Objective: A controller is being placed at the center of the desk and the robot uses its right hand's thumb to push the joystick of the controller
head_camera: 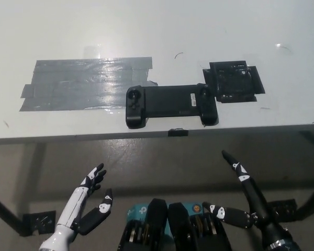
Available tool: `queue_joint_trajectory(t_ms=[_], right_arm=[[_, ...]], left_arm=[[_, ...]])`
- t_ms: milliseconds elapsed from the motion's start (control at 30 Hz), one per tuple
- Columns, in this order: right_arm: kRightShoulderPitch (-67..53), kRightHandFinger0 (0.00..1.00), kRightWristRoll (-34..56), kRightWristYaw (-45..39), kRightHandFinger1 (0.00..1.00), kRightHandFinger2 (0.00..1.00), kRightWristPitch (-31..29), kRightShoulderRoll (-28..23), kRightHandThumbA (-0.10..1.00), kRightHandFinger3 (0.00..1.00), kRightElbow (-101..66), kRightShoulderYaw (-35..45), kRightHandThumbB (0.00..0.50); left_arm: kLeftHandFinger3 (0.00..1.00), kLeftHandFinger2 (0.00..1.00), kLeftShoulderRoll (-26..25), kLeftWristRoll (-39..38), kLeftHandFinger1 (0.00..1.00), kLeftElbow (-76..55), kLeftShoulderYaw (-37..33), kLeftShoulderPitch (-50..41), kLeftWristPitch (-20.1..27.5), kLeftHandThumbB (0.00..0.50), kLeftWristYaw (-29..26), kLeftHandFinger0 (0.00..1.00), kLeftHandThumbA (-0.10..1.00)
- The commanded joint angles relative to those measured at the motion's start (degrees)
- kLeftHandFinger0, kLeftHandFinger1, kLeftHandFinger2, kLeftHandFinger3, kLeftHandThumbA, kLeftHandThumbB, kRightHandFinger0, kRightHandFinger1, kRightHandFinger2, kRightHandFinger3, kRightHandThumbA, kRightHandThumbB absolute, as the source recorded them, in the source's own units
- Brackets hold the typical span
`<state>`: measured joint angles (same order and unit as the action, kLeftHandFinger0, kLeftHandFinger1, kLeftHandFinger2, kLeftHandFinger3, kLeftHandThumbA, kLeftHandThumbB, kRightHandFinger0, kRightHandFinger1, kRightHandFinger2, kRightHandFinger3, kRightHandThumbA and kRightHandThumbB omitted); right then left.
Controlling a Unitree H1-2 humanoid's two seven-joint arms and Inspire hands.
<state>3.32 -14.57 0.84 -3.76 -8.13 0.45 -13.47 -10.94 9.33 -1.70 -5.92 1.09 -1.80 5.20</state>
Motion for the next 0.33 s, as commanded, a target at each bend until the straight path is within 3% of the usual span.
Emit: queue_joint_trajectory(t_ms=[0,300], right_arm=[[0.6,1.0,-0.6,-1.0,1.0,1.0,-1.2,0.0,0.89,1.0,-1.4,0.3,0.177],[1.2,1.0,-0.9,-1.1,1.0,1.0,-1.0,0.0,0.86,1.0,-1.1,0.3,0.167]], left_arm=[[1.0,1.0,-0.6,0.2,1.0,-1.6,0.0,0.2,1.4,0.0,0.5,1.0,0.36],[1.0,1.0,-0.7,0.0,1.0,-1.3,0.2,0.8,2.0,0.0,0.4,1.0,0.34]])
